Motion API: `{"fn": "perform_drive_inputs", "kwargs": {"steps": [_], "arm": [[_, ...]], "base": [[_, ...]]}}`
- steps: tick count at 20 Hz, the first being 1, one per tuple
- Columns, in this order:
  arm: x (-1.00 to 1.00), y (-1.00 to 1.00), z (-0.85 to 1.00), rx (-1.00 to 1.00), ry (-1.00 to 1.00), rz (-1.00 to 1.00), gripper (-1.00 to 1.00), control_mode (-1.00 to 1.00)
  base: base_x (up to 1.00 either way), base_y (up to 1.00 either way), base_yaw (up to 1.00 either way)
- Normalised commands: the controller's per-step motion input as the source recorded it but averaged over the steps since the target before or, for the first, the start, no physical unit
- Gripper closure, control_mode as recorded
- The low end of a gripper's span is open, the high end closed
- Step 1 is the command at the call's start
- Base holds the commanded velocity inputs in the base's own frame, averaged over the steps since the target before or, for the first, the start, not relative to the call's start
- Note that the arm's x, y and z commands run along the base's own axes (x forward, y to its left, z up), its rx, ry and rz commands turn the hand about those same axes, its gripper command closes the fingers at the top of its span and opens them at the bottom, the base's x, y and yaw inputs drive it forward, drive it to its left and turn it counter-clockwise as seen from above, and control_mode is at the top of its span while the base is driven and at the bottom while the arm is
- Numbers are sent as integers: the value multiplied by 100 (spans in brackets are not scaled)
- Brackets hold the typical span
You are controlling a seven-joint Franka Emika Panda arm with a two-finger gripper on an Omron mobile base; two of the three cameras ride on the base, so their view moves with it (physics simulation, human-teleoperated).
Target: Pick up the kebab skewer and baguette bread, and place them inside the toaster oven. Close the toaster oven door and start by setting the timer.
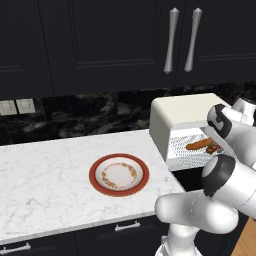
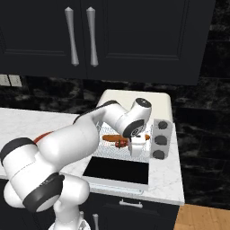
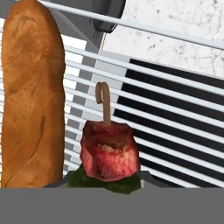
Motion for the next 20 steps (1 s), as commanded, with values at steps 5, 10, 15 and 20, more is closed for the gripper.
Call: {"fn": "perform_drive_inputs", "kwargs": {"steps": [5,10,15,20], "arm": [[8,0,0,0,0,0,-100,-100],[0,0,0,0,0,0,-100,-100],[0,0,0,0,0,0,-100,-100],[-6,0,0,0,0,0,-100,-100]], "base": [[0,0,0],[0,0,0],[0,0,0],[0,0,0]]}}
